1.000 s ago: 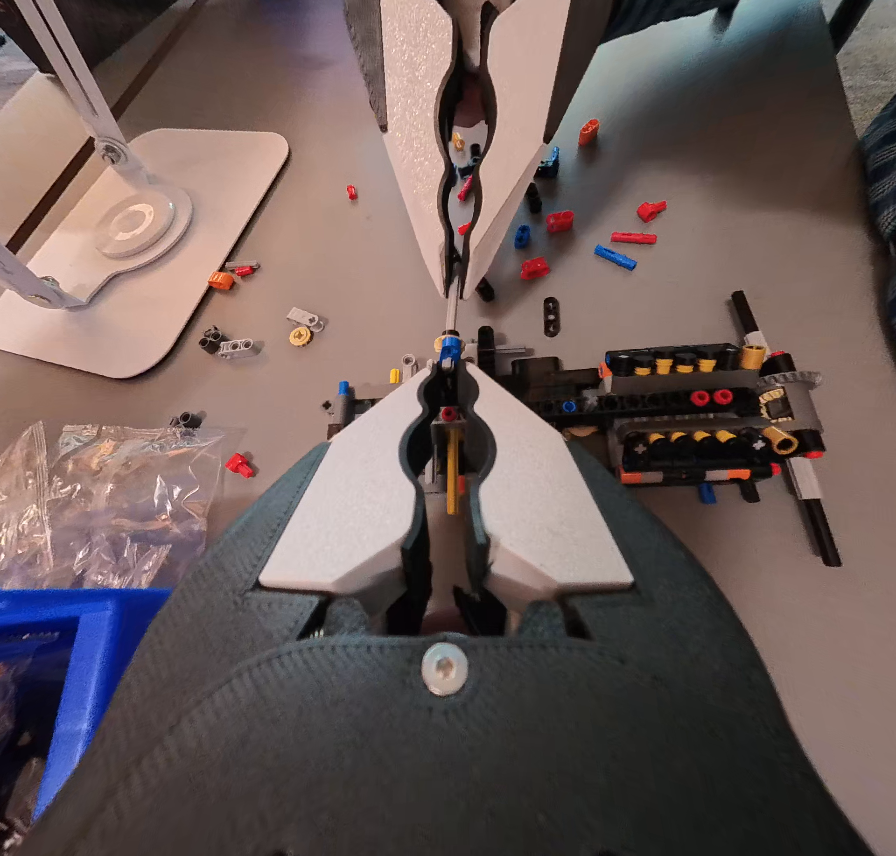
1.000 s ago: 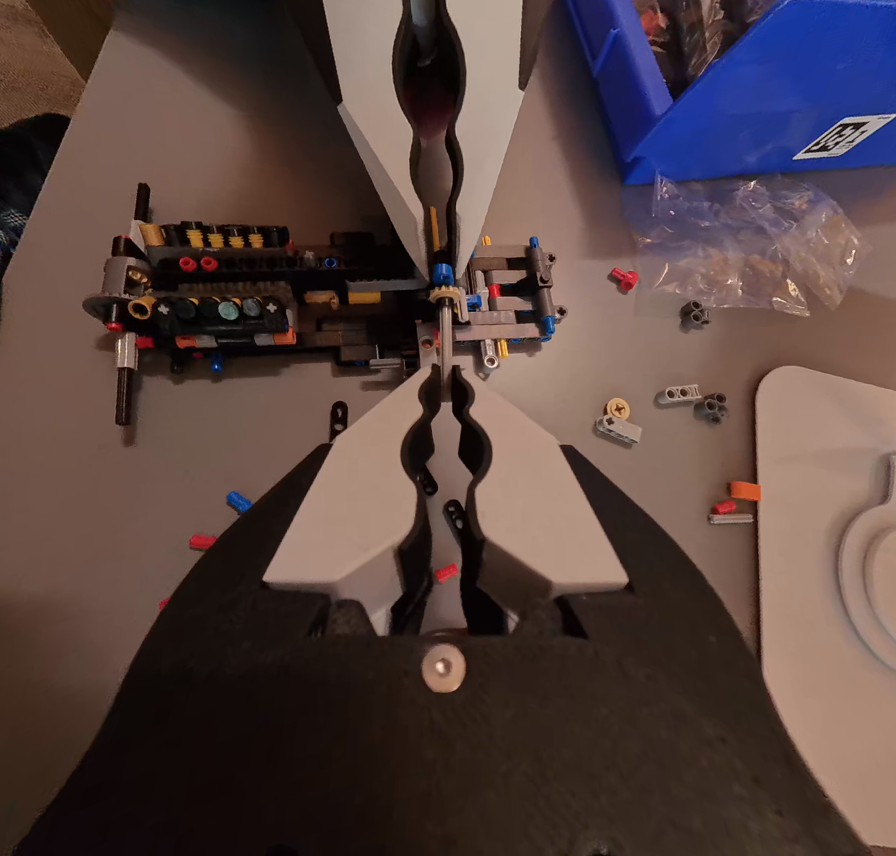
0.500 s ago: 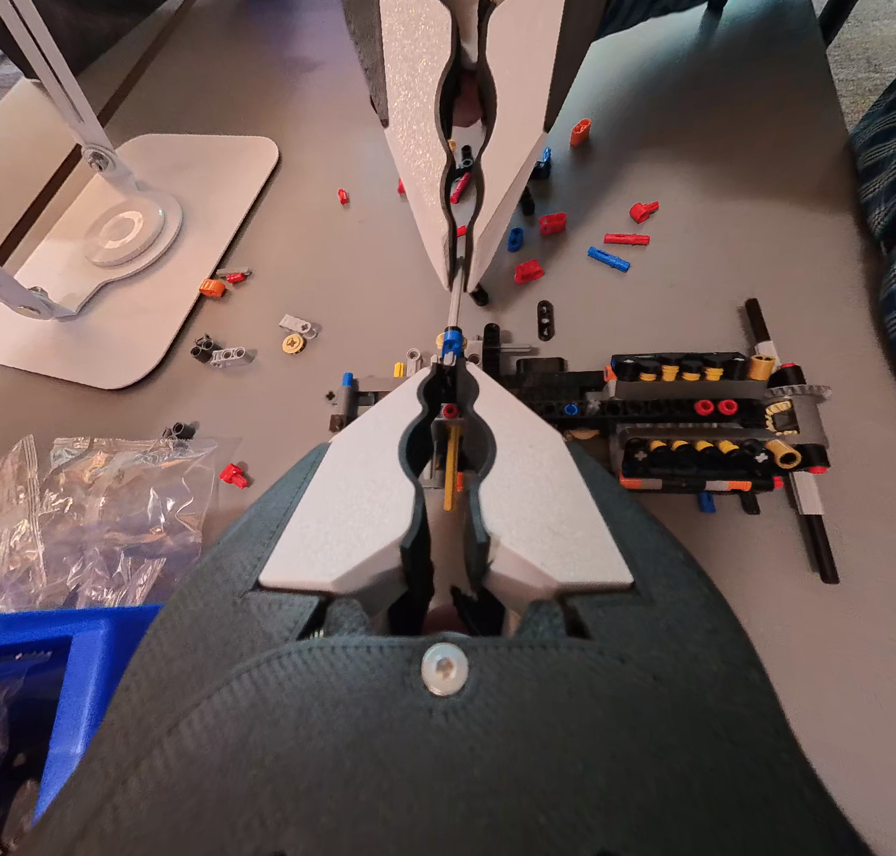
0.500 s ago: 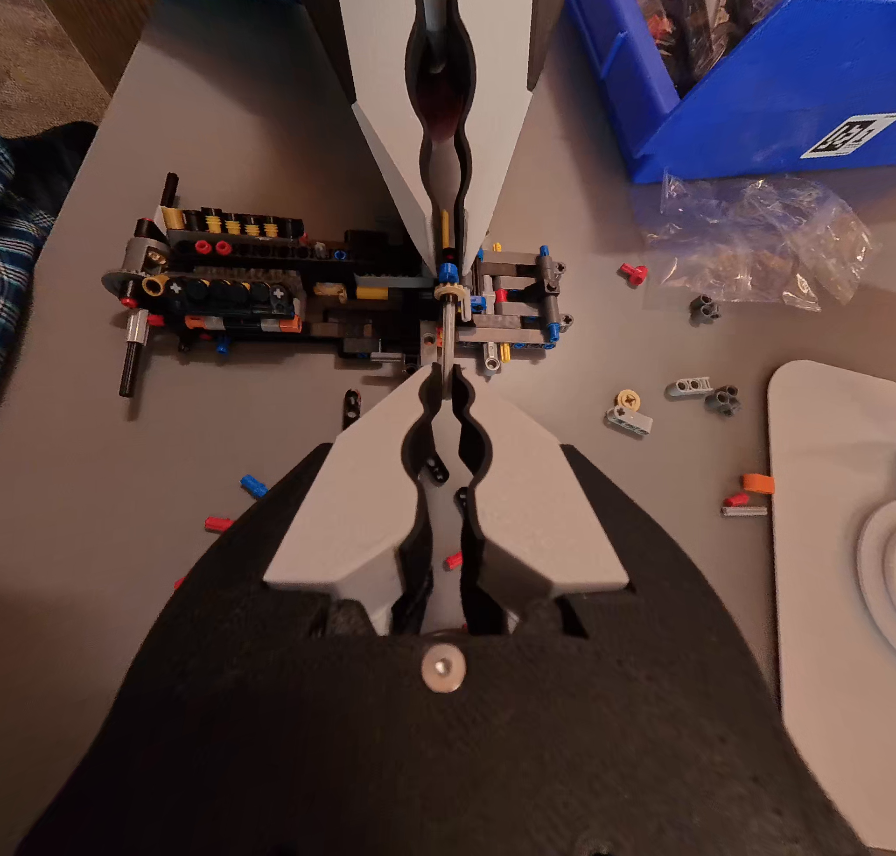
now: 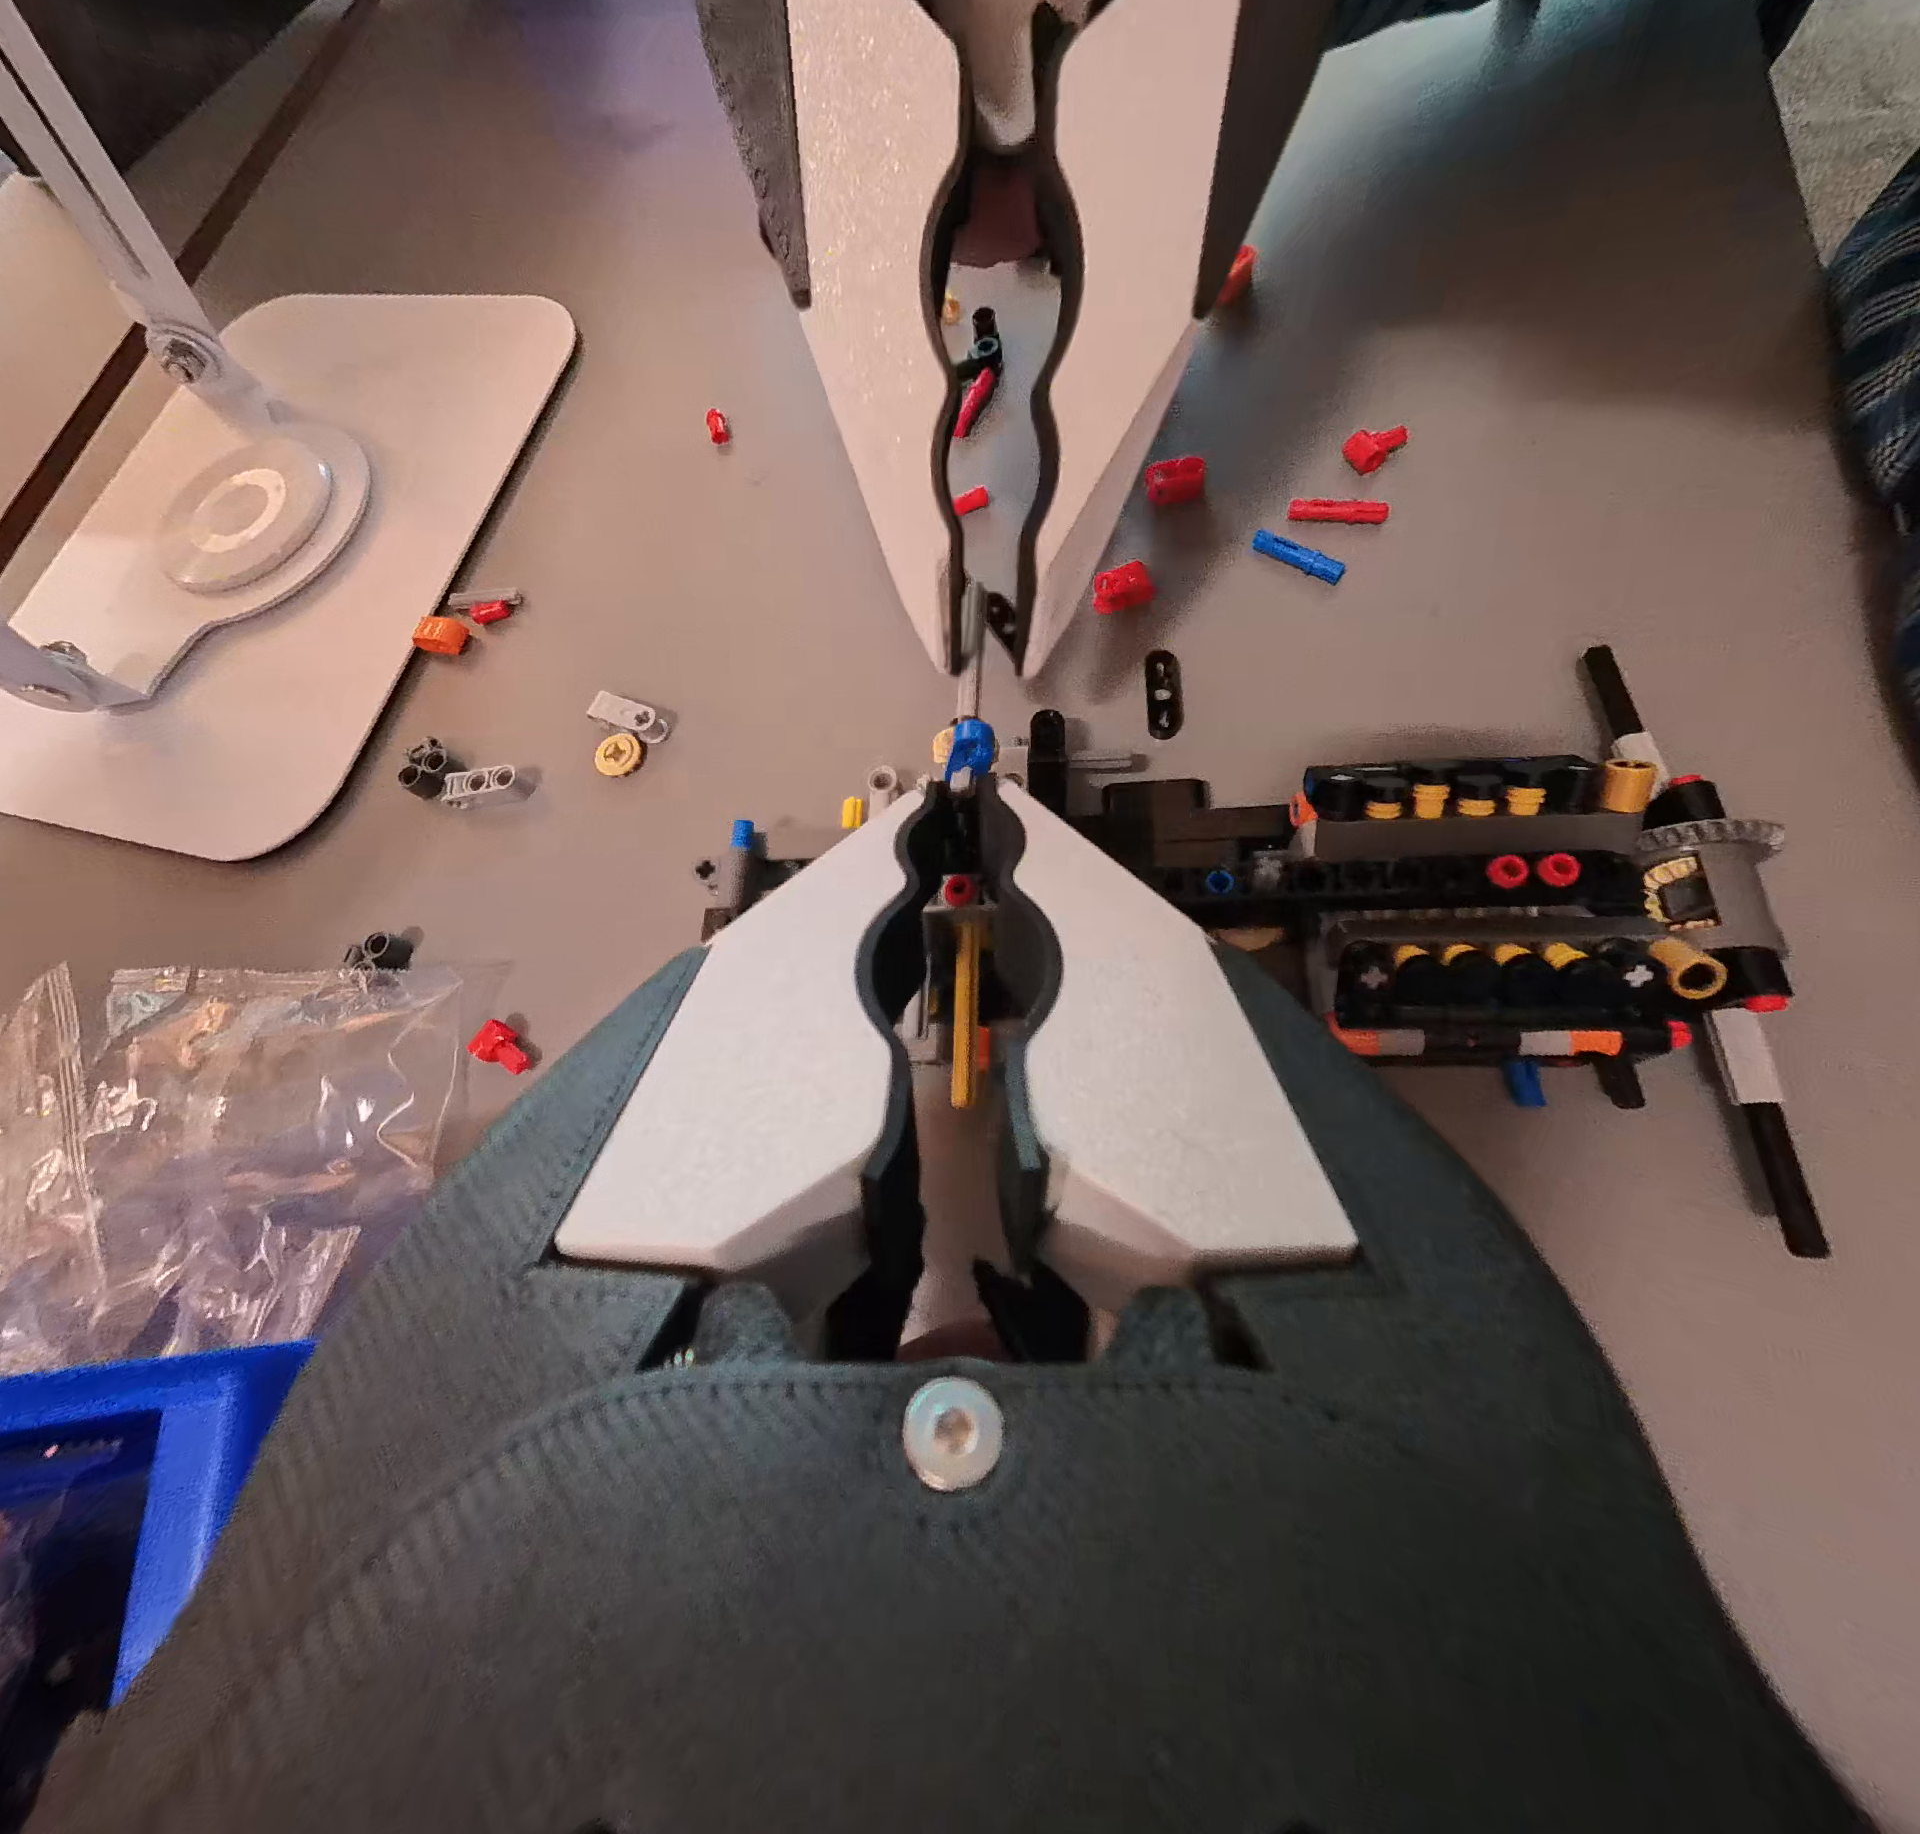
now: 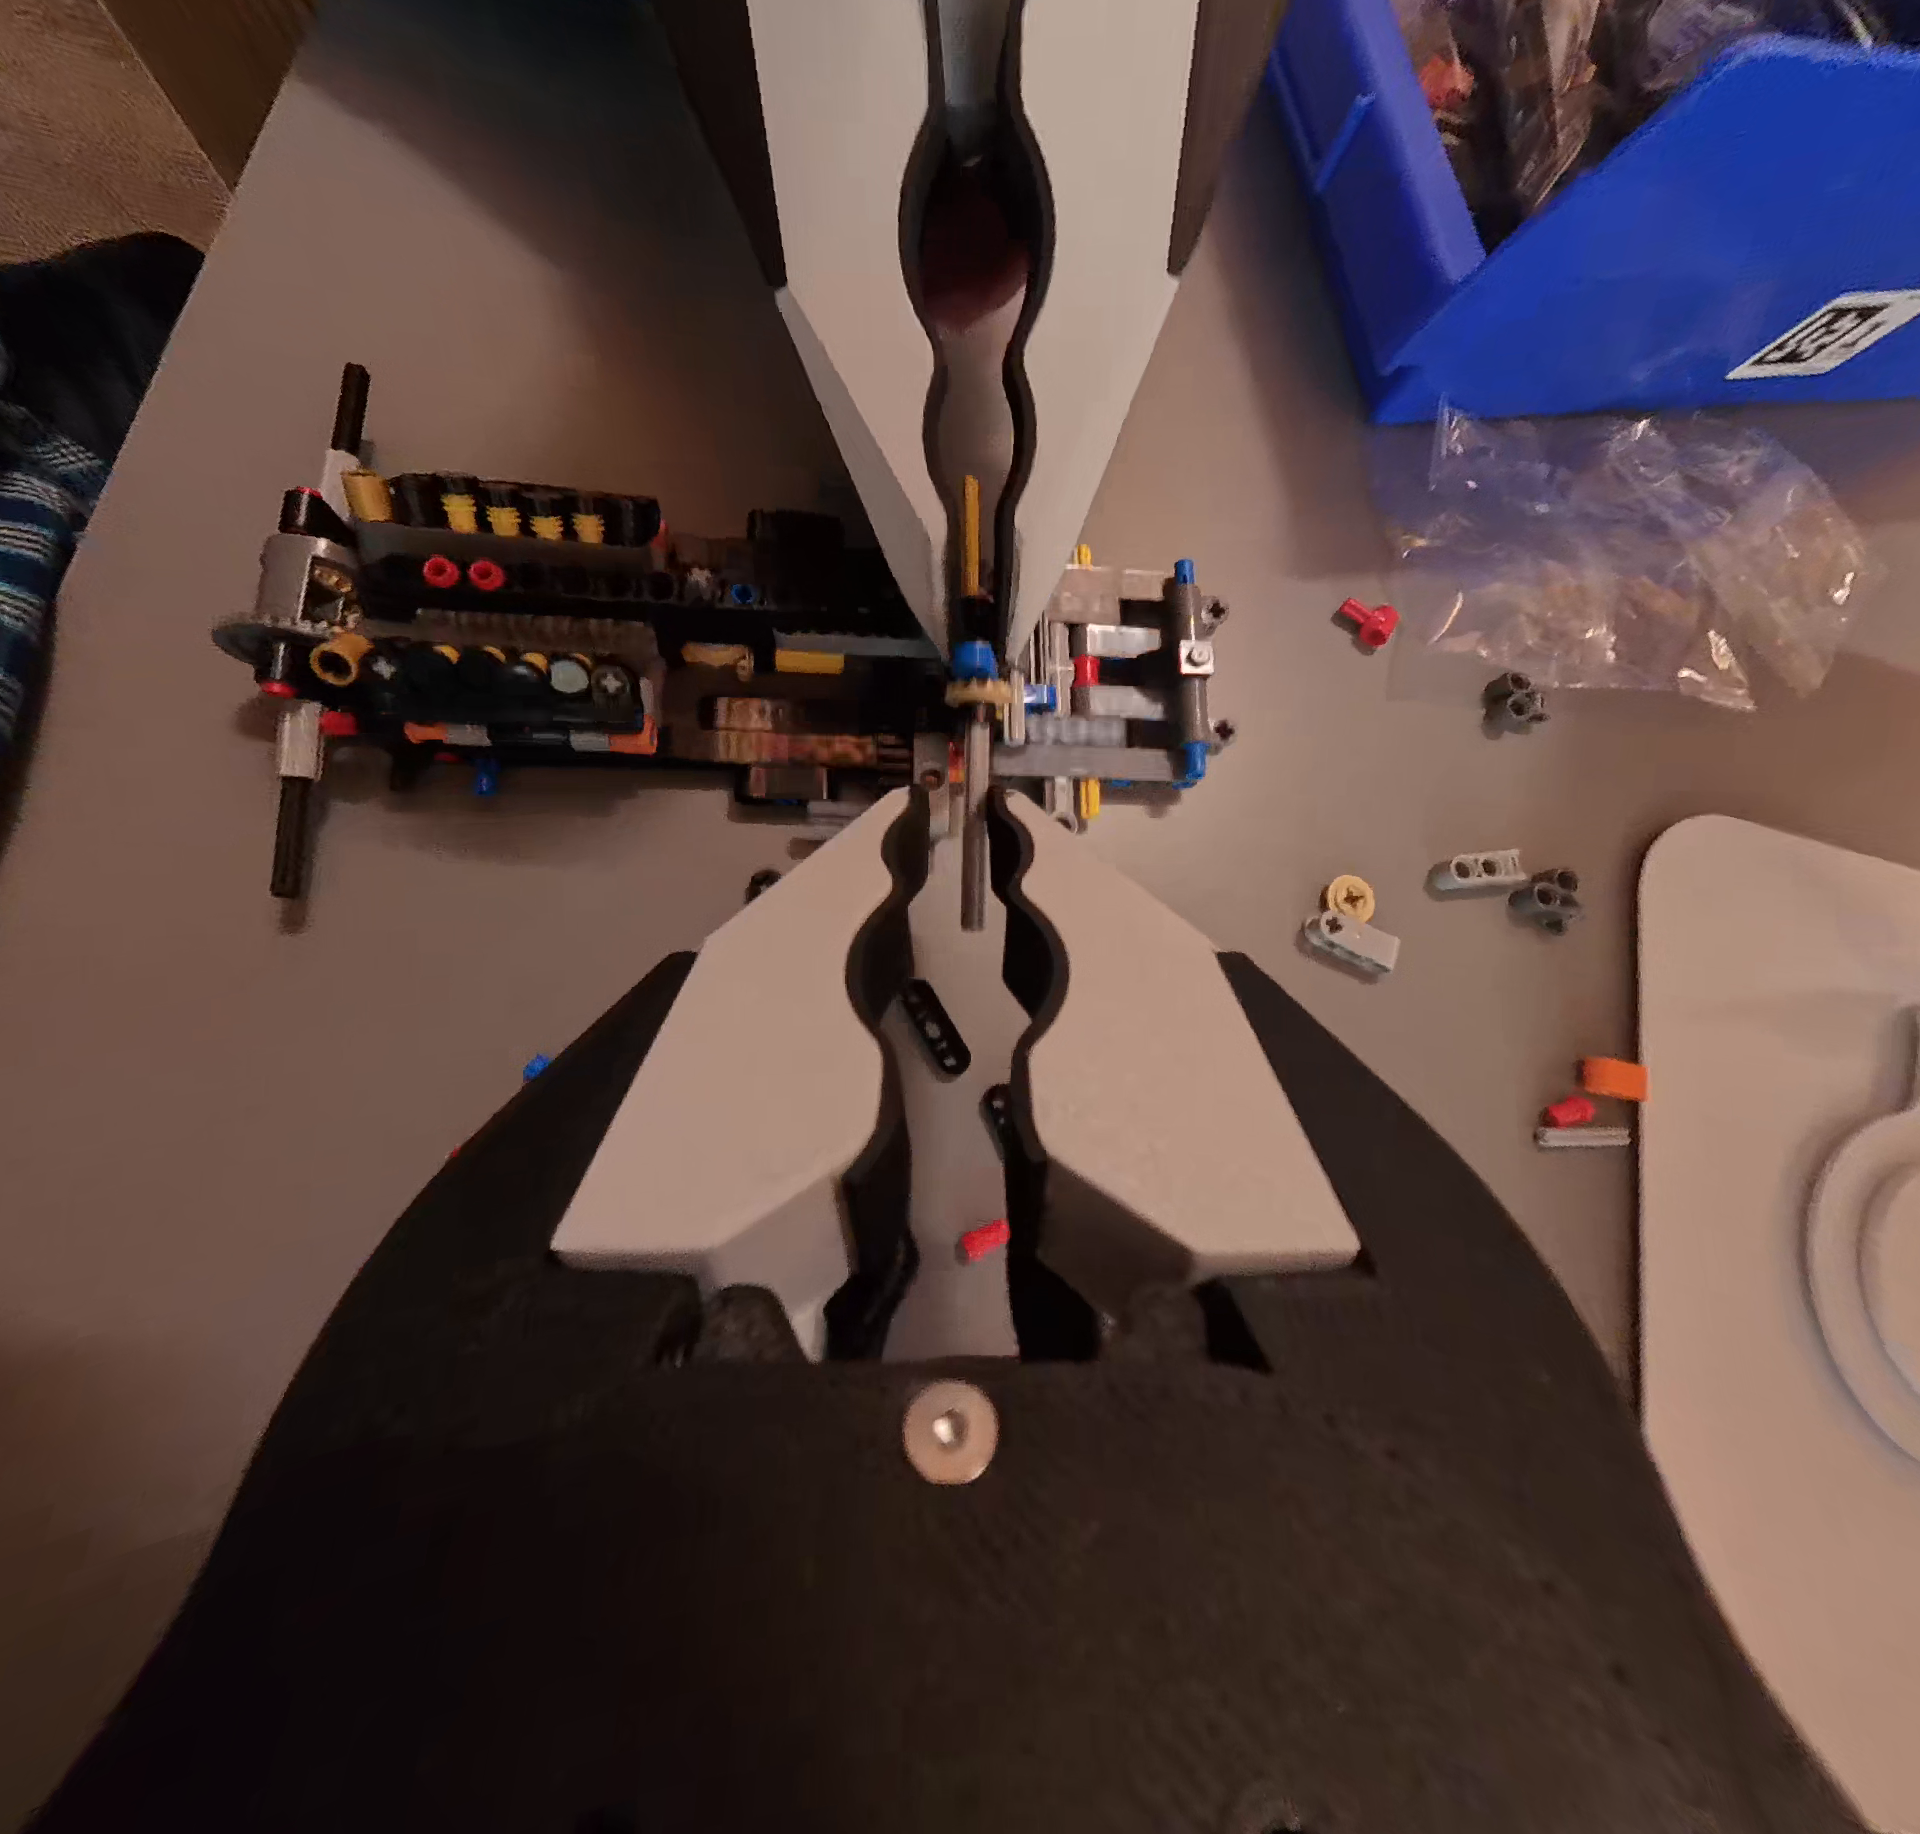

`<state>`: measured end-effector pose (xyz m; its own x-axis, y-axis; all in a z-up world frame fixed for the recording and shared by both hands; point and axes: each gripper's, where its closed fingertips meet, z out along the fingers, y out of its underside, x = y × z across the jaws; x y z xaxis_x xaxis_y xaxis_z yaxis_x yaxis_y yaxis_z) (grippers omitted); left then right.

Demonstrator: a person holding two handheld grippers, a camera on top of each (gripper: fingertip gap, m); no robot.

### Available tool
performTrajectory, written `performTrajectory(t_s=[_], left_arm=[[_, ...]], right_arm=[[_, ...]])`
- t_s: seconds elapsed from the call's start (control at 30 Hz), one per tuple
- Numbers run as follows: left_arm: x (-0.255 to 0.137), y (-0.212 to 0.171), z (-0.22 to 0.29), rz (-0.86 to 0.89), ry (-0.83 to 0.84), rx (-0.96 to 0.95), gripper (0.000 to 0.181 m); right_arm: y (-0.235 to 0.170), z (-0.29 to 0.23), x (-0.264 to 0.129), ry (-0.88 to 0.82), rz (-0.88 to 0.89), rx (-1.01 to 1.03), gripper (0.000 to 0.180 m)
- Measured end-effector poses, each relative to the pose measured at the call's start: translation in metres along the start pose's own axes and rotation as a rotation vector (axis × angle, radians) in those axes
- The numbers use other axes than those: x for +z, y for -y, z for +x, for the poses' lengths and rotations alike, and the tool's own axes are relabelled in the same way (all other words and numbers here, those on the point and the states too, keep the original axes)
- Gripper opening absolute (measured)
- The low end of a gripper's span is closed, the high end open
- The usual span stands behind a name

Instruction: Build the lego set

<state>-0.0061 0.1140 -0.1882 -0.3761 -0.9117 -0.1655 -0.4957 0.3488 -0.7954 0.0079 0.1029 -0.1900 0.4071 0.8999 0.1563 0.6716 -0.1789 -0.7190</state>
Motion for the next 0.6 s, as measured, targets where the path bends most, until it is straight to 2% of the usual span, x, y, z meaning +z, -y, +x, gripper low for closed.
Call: performTrajectory(t_s=[0.03,0.47,0.6], left_arm=[[0.0001,0.0001,-0.0001,-0.002,0.001,0.002,0.004],[-0.0004,-0.0008,-0.0016,0.009,0.016,0.013,0.004],[0.0007,0.0003,0.0007,0.010,-0.004,-0.008,0.004]], right_arm=[[0.0022,0.0008,0.0018,-0.010,-0.001,-0.006,0.006],[0.0028,0.0053,0.0074,-0.045,-0.019,-0.050,0.001],[0.0041,0.0042,0.0035,0.021,0.014,0.042,0.003]])
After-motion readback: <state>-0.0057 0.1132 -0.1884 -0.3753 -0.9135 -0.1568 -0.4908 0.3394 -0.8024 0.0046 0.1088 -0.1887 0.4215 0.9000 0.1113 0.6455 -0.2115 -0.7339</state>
